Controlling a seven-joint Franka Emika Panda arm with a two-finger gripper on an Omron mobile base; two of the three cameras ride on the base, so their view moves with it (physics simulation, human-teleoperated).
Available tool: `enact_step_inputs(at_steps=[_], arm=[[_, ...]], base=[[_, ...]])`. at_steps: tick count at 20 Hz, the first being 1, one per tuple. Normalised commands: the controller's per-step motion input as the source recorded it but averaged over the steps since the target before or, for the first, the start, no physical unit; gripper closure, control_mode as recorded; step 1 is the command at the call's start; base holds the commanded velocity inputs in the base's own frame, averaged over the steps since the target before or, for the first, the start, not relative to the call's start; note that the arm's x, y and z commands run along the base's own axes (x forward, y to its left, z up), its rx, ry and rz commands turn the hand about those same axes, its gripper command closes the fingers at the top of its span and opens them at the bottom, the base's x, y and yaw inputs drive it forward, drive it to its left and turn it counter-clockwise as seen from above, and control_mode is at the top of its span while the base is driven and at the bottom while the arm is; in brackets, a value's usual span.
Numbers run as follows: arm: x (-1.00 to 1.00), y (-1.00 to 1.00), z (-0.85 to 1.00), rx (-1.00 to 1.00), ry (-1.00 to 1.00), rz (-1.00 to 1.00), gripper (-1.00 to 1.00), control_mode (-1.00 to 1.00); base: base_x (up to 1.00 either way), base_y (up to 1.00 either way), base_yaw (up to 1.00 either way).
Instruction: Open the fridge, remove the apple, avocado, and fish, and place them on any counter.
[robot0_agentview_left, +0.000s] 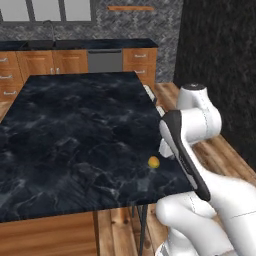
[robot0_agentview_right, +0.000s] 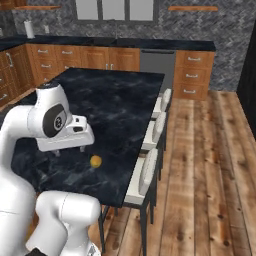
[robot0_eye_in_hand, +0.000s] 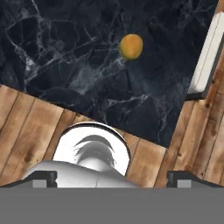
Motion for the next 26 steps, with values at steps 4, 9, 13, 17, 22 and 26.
enact_step_inputs(at_steps=[4,9,13,17,22,26], arm=[[-0.55,0.0,0.4,0.08,-0.19,0.24,-1.0,-1.0],[-0.5,0.0,0.44,0.09,-0.15,0.22,-1.0,-1.0],[-0.45,0.0,0.46,0.05,-0.12,0.01,-1.0,-1.0],[-0.38,0.0,0.29,0.0,-0.15,0.0,-1.0,-1.0],[-0.06,-0.02,0.0,0.01,-0.01,-0.02,-1.0,-1.0],[0.0,0.0,0.0,0.0,0.0,0.0,-1.0,-1.0]], base=[[0.0,0.0,0.0],[0.0,0.0,0.0],[0.0,0.0,0.0],[0.0,0.0,0.0],[0.0,0.0,0.0],[0.0,0.0,0.0]])
